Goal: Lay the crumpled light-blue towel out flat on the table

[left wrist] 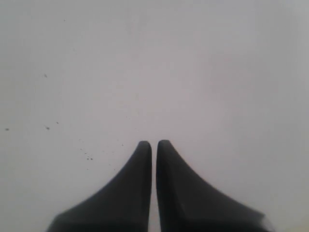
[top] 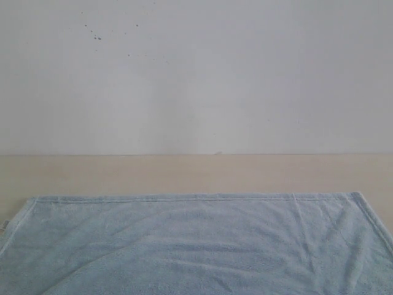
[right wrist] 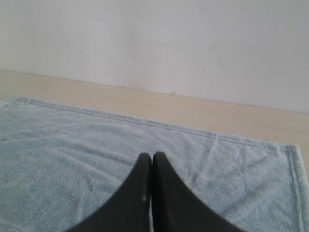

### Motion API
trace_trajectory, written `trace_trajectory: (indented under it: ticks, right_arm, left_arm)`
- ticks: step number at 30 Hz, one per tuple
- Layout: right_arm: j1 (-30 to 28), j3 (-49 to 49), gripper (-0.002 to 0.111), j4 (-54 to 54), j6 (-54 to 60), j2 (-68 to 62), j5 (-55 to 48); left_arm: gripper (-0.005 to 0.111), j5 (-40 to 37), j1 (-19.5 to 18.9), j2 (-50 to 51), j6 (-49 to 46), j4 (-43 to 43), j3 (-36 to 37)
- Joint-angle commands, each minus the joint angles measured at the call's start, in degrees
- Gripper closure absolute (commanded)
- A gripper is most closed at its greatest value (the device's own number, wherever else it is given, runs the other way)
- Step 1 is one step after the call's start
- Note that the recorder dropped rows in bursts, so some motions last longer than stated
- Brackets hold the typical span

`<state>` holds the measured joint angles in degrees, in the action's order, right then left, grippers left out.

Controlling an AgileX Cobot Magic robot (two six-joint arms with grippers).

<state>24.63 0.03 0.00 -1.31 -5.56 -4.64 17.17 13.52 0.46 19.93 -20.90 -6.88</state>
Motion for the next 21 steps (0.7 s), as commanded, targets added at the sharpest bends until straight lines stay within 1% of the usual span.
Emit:
trace_trajectory:
  ticks: [1, 4, 8, 14, 21]
  right_arm:
    - [-0.1, 0.0, 0.108, -0.4, 0.0, 0.3, 0.6]
    - [-0.1, 0.0, 0.108, -0.4, 0.0, 0.3, 0.6]
    - [-0.1, 0.0, 0.108, -0.4, 0.0, 0.3, 0.6]
    - [-0.1, 0.0, 0.108, -0.4, 0.0, 0.3, 0.6]
    - [-0.1, 0.0, 0.108, -0.4, 0.0, 0.3, 0.6]
  left_arm:
    - [0.103, -2.3, 2.5, -0.5, -16.3, 12.8, 0.2]
    - [0.103, -4.9, 2.5, -0.5, -15.7, 12.8, 0.2]
    - [0.103, -5.6, 2.5, -0.5, -15.6, 11.9, 0.2]
    - [0.103, -10.3, 2.5, -0.5, -15.6, 11.0, 0.4]
    - [0.103, -9.7, 2.5, -0.5, -15.6, 12.3, 4.5]
